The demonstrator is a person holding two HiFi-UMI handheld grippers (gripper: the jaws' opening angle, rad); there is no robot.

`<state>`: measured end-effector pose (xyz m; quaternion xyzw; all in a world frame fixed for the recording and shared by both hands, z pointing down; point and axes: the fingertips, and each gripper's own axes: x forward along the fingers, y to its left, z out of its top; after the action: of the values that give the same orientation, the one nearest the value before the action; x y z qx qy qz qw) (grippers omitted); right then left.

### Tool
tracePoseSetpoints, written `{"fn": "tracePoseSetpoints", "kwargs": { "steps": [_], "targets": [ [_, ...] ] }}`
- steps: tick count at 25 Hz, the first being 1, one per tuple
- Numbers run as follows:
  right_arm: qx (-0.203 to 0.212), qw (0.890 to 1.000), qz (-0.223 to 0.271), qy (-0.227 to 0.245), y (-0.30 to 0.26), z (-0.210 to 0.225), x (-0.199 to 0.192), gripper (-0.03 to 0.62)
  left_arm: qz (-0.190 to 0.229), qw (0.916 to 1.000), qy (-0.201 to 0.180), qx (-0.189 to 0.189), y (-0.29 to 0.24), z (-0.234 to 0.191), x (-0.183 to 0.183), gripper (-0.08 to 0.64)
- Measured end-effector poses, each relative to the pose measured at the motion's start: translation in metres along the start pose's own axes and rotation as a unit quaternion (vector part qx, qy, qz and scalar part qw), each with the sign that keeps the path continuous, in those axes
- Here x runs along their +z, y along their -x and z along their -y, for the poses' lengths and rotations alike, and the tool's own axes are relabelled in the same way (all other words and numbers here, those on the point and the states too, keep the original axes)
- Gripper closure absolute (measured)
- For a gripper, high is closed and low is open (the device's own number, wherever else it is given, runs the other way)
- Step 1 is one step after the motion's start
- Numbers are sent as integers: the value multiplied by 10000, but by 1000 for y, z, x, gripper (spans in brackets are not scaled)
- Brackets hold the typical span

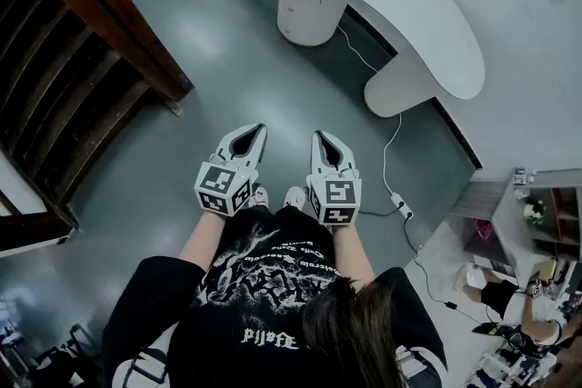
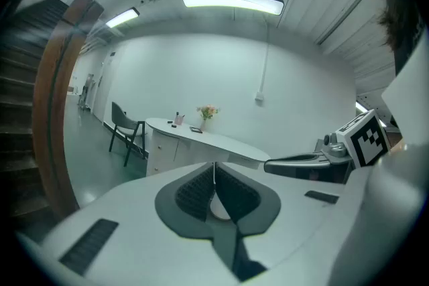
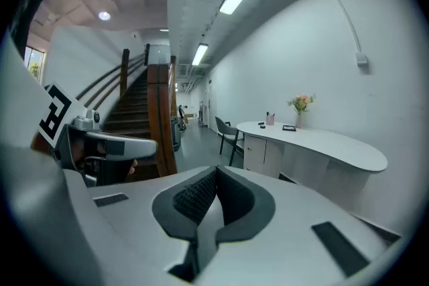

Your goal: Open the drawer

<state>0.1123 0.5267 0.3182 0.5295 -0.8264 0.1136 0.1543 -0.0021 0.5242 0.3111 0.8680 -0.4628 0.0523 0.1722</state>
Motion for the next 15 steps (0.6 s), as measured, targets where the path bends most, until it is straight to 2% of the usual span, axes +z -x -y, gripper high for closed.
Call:
{"fn": "tracePoseSetpoints", "kwargs": {
  "steps": [7,10,15],
  "targets": [
    [-56,9999,130,-25,8,17,3,568,129,9999,-31,53,-8,19,4,532],
    [49,9997,230,88,9,23,3,568,213,9995,-19,234,-14,23,4,532],
    [116,9991,384,-121,10,51,1,568,355,9974,-52,628,-26,28,3,532]
  ]
}}
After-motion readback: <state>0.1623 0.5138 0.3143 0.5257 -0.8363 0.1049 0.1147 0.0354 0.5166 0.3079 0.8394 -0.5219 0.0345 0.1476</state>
